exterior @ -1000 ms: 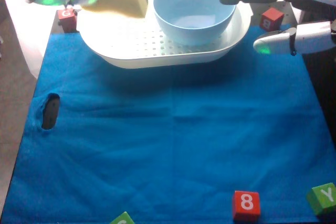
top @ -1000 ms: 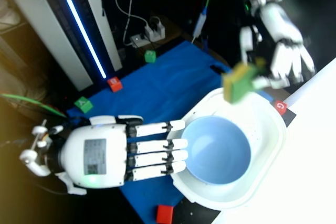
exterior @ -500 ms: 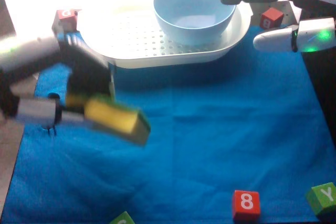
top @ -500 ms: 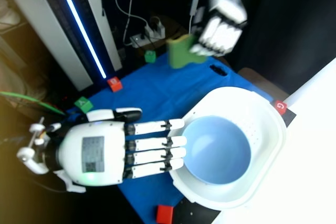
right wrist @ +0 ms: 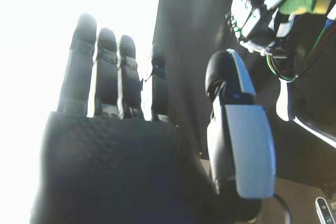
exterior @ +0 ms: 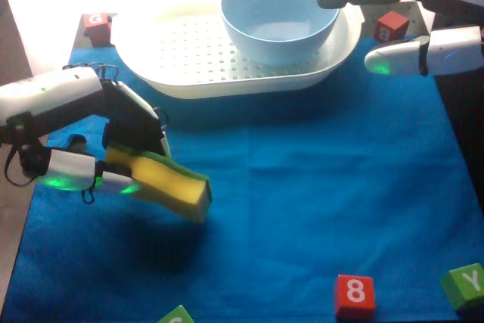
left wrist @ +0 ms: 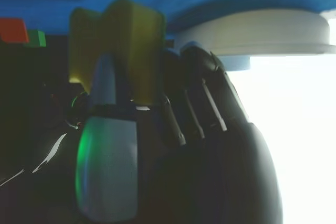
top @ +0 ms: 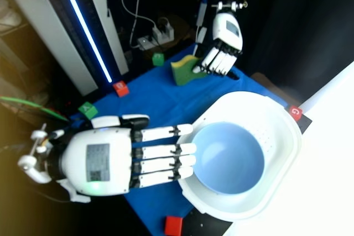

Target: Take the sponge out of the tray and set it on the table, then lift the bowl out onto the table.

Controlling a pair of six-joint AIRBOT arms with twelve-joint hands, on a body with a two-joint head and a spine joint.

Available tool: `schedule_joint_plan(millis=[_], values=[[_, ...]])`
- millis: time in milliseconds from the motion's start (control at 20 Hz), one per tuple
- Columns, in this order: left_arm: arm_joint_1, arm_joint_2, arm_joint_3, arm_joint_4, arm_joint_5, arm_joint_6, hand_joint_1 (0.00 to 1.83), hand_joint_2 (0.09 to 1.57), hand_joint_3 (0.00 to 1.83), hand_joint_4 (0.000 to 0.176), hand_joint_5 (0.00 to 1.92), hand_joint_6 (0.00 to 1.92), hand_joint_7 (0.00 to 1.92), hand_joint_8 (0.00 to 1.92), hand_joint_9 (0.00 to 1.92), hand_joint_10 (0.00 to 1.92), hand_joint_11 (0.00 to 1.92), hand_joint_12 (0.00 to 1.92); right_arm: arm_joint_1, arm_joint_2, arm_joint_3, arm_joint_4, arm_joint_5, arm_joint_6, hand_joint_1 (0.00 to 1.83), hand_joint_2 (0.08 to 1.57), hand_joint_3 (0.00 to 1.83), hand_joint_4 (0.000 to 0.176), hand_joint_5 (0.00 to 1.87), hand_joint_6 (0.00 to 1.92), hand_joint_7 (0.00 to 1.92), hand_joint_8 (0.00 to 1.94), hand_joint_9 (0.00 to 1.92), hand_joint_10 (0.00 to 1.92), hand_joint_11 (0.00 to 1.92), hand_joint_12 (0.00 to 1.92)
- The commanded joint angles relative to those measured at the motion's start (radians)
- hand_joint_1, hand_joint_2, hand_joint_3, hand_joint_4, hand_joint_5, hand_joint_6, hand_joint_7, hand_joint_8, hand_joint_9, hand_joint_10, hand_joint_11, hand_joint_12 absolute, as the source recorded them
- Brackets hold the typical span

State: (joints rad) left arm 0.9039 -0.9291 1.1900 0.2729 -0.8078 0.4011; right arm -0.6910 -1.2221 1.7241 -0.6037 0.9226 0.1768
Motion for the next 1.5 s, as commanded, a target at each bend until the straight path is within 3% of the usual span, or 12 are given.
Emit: schedule_joint_plan(millis=[0,100,250,300,400,450,500,650,700,850,1050,1450], values=[[-0.01,0.0,0.007,-0.039,-0.103,-0.007,1.02,1.0,0.0,0.0,0.83,0.44,0.68,0.83,0.61,1.24,0.56,1.61,0.009,-0.002,0.002,0.068,0.09,0.005,0.66,1.22,0.0,0.118,0.34,0.0,0.27,0.0,0.26,0.0,0.26,0.12],[-0.01,-0.001,0.019,-0.059,-0.11,-0.004,0.94,0.96,0.0,0.01,0.76,0.07,0.73,0.5,0.5,1.19,0.4,1.6,0.008,-0.004,0.005,0.068,0.09,0.005,0.64,1.22,0.0,0.122,0.33,0.0,0.26,0.0,0.26,0.0,0.26,0.12],[-0.01,0.02,0.016,-0.107,-0.17,0.025,0.82,0.93,0.0,0.038,0.5,0.0,0.48,0.31,0.21,1.02,0.04,1.48,0.008,-0.004,0.005,0.064,0.09,0.005,0.61,1.22,0.0,0.113,0.32,0.0,0.26,0.0,0.25,0.0,0.28,0.12],[-0.01,0.029,0.012,-0.12,-0.189,0.035,0.78,0.88,0.0,0.087,0.24,0.0,0.35,0.11,0.25,0.48,0.01,1.05,0.008,-0.004,0.004,0.064,0.091,0.005,0.62,1.21,0.0,0.108,0.31,0.0,0.22,0.0,0.22,0.0,0.26,0.11],[-0.01,0.043,0.007,-0.144,-0.229,0.046,0.76,0.83,0.0,0.156,0.01,0.0,0.2,0.01,0.22,0.07,0.0,0.44,0.008,-0.004,-0.001,0.065,0.099,0.005,0.67,1.2,0.0,0.131,0.22,0.0,0.08,0.0,0.07,0.0,0.12,0.05],[-0.009,0.053,0.001,-0.158,-0.248,0.057,0.77,0.81,0.0,0.147,0.03,0.0,0.23,0.0,0.26,0.02,0.0,0.46,0.008,-0.004,-0.003,0.065,0.11,0.005,0.68,1.18,0.0,0.142,0.19,0.0,0.04,0.0,0.02,0.0,0.07,0.03],[-0.007,0.066,-0.008,-0.184,-0.273,0.081,0.76,0.79,0.0,0.17,0.06,0.0,0.27,0.0,0.3,0.01,0.0,0.66,0.008,-0.004,-0.007,0.065,0.12,0.005,0.73,1.16,0.0,0.15,0.16,0.0,0.01,0.0,0.0,0.0,0.01,0.0],[0.041,0.092,-0.034,-0.3,-0.351,0.164,0.6,0.88,0.01,0.125,0.09,0.0,0.18,0.0,0.21,0.0,0.0,0.68,0.01,-0.008,0.007,0.073,0.141,0.005,0.68,1.09,0.0,0.174,0.15,0.0,0.0,0.0,0.0,0.0,0.0,0.0],[0.062,0.091,-0.036,-0.34,-0.378,0.177,0.72,0.85,0.0,0.158,0.05,0.0,0.11,0.0,0.12,0.0,0.0,0.54,0.011,-0.01,0.021,0.08,0.141,0.005,0.66,1.07,0.0,0.176,0.15,0.0,0.0,0.0,0.0,0.0,0.0,0.0],[0.11,0.074,-0.042,-0.412,-0.426,0.189,0.74,0.86,0.0,0.174,0.0,0.0,0.03,0.0,0.05,0.0,0.0,0.45,0.018,-0.042,0.068,0.119,0.14,0.005,0.69,1.03,0.0,0.176,0.15,0.0,0.0,0.0,0.0,0.0,0.0,0.0],[0.139,0.051,-0.042,-0.444,-0.406,0.188,0.74,0.86,0.0,0.176,0.0,0.0,0.0,0.0,0.0,0.0,0.0,0.03,0.074,-0.094,0.13,0.113,0.118,0.005,0.68,1.01,0.0,0.176,0.2,0.02,0.03,0.01,0.0,0.0,0.0,0.0],[0.152,0.044,-0.038,-0.411,-0.375,0.167,0.62,0.84,0.01,0.176,0.0,0.0,0.0,0.0,0.0,0.0,0.01,0.0,0.206,-0.215,0.224,-0.068,-0.051,0.005,0.74,1.01,0.0,0.176,0.24,0.01,0.05,0.0,0.05,0.01,0.1,0.06]])
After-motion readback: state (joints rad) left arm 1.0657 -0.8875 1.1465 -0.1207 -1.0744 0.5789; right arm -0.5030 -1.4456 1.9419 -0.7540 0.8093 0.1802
